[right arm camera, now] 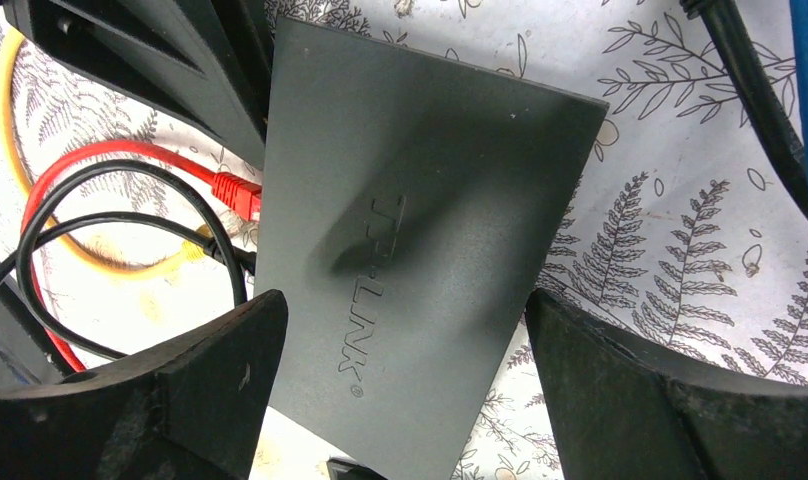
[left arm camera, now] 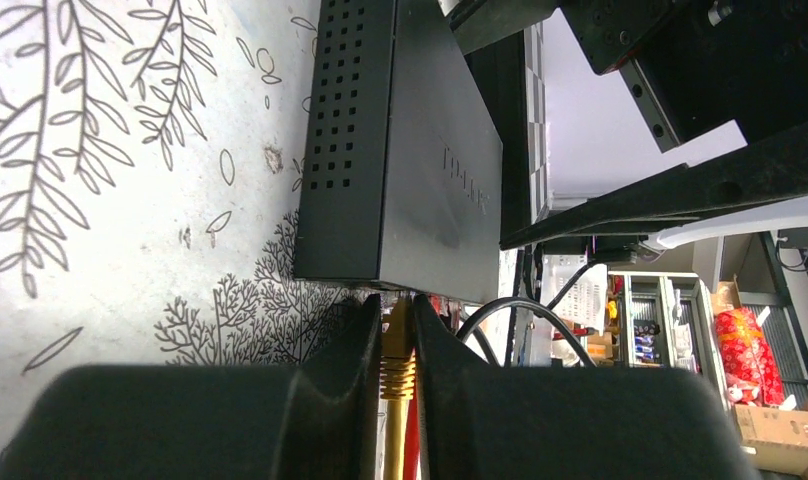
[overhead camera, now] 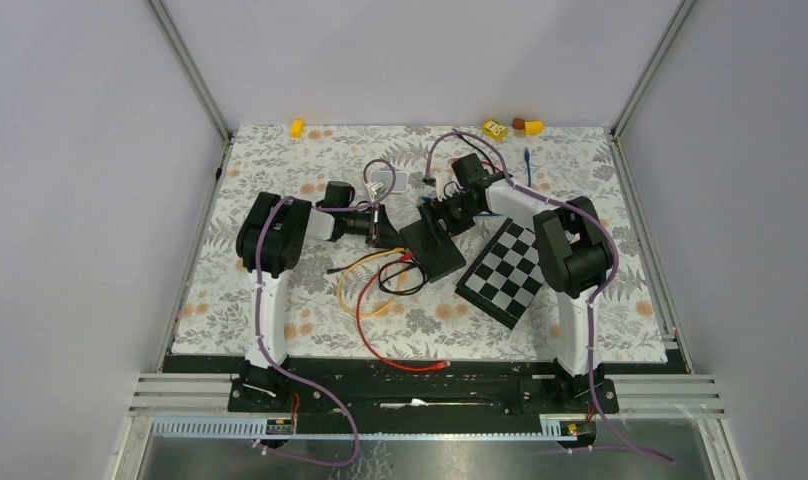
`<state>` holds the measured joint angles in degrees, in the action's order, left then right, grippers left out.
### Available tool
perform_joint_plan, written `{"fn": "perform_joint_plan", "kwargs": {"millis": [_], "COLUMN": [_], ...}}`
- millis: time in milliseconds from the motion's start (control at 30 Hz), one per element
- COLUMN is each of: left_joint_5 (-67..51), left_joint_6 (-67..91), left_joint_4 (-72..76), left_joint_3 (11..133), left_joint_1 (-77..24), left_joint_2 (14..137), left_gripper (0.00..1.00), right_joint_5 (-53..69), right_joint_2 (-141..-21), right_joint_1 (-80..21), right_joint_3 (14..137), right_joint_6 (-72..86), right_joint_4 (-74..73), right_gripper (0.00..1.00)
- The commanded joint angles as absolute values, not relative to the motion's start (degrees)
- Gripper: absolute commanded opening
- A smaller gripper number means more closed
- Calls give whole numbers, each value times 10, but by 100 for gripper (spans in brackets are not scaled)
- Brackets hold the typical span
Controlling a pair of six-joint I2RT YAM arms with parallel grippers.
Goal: Pull the plug from the switch port
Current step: Pull the connector from the switch port.
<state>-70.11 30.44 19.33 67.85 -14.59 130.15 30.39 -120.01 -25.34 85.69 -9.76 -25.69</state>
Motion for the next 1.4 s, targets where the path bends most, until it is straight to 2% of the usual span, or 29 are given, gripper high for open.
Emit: {"fn": "perform_joint_plan", "kwargs": {"millis": [0,133,467,833,1367], "left_joint_5": [-629,-627,-624,-622,-625], "left_joint_6": [287,287,278,266,255], "left_joint_4": [152,145,135,122,116], "left_joint_3": [661,665,669,675,676], "left_joint_1": [-157,-153,-152,-150,-149], "left_joint_2": [1357,1361,1361,1360,1357], "left_gripper": [7,0,0,0,0], "right_joint_5": [293,225,108,82,14], "right_joint_2": [-1169,-1142,-1097,-1064,-1115], "right_joint_1": [-269,-289,-330,-346,-393], "right_joint_3": [840,818,754,749,779], "right_joint_6": [-70,-64,-49,-50,-64], "right_joint_4": [-216,-184,-113,-102,-98], "right_gripper": [97,100,100,100,98]}}
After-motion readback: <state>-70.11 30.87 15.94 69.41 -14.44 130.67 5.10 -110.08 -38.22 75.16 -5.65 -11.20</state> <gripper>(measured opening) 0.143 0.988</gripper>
